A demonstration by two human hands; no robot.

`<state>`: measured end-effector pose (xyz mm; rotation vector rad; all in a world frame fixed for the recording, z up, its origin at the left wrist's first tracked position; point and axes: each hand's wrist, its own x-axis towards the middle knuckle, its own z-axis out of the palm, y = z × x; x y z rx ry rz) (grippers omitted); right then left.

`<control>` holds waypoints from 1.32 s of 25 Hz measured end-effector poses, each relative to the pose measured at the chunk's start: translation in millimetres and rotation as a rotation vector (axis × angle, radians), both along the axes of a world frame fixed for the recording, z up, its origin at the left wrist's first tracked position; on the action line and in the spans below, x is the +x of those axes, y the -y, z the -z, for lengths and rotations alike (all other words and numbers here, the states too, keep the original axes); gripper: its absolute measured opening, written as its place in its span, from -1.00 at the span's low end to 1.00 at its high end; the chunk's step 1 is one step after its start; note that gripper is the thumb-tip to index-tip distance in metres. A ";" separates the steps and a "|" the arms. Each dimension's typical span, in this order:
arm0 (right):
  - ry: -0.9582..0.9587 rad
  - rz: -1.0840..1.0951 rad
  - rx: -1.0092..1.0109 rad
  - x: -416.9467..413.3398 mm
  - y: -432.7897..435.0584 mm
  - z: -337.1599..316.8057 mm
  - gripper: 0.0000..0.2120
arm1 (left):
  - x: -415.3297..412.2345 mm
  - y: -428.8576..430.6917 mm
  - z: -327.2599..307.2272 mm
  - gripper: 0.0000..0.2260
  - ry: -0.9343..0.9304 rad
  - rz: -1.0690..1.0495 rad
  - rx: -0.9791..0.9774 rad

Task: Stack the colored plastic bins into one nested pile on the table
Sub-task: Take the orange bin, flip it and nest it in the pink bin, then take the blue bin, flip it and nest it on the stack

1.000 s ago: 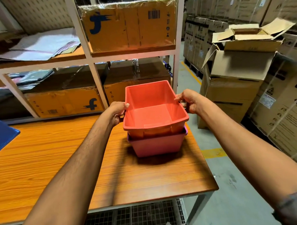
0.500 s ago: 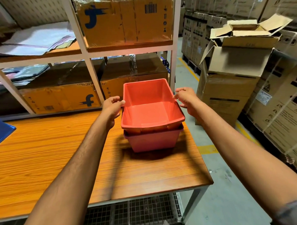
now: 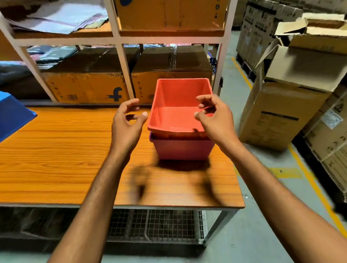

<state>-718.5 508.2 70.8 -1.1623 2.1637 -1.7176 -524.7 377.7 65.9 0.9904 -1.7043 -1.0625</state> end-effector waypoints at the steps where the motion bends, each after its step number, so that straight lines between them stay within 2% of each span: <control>1: -0.026 -0.048 -0.013 10.8 -3.0 1.8 -0.62 | 10.8 -9.9 5.1 -0.61 0.007 -0.028 -0.049; 7: -0.118 -0.308 0.047 86.6 -16.7 28.3 -0.62 | 90.1 -57.1 40.4 -0.54 0.226 -0.149 -0.226; 13: -0.459 -0.451 0.186 181.8 -24.7 60.3 -0.45 | 199.2 -78.4 60.4 -0.51 0.618 -0.261 -0.507; 19: -0.573 -0.578 0.194 318.6 0.7 69.7 -0.43 | 343.7 -79.9 63.4 -0.52 0.829 -0.363 -0.521; 23: -0.508 -0.655 0.203 408.5 22.1 80.0 -0.44 | 435.4 -79.8 66.0 -0.55 0.857 -0.404 -0.395; 26: -0.422 -0.709 0.200 458.9 40.8 82.7 -0.44 | 482.3 -73.1 64.5 -0.57 0.759 -0.424 -0.272; 33: -0.288 -0.786 0.132 538.2 138.0 72.9 -0.46 | 555.8 22.4 54.0 -0.57 0.593 -0.512 -0.208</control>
